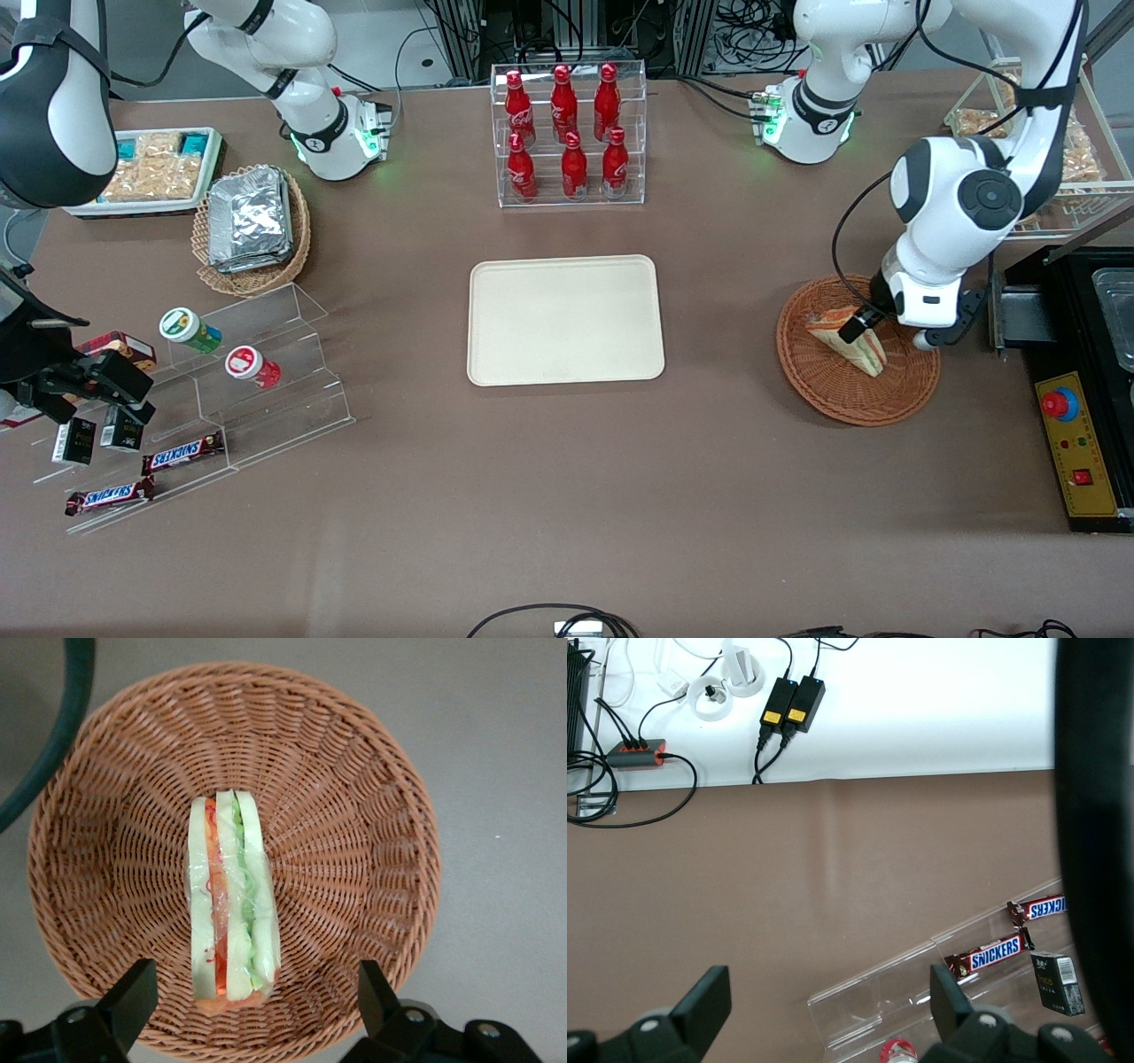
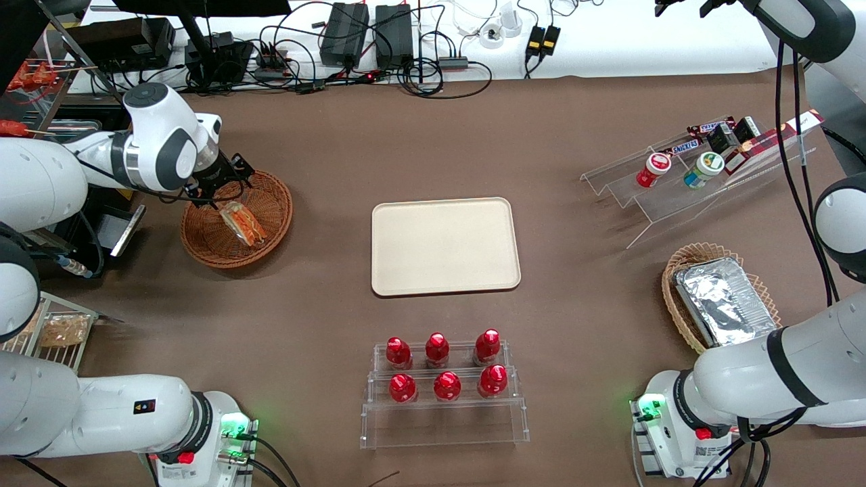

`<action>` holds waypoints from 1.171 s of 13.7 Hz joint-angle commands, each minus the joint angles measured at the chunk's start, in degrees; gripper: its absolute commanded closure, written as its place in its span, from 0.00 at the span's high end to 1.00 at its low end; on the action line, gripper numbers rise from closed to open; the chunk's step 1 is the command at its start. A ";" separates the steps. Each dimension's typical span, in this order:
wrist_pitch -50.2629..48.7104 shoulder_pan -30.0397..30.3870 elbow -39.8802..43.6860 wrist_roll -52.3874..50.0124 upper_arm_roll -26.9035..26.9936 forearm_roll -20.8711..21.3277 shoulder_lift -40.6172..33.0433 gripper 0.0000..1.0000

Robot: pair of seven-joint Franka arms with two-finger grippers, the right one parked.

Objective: Place sandwich from basket to tray
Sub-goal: 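Lower the open left gripper around the sandwich and close it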

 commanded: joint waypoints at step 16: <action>12.68 0.32 -4.14 -4.54 0.65 0.23 7.98 0.00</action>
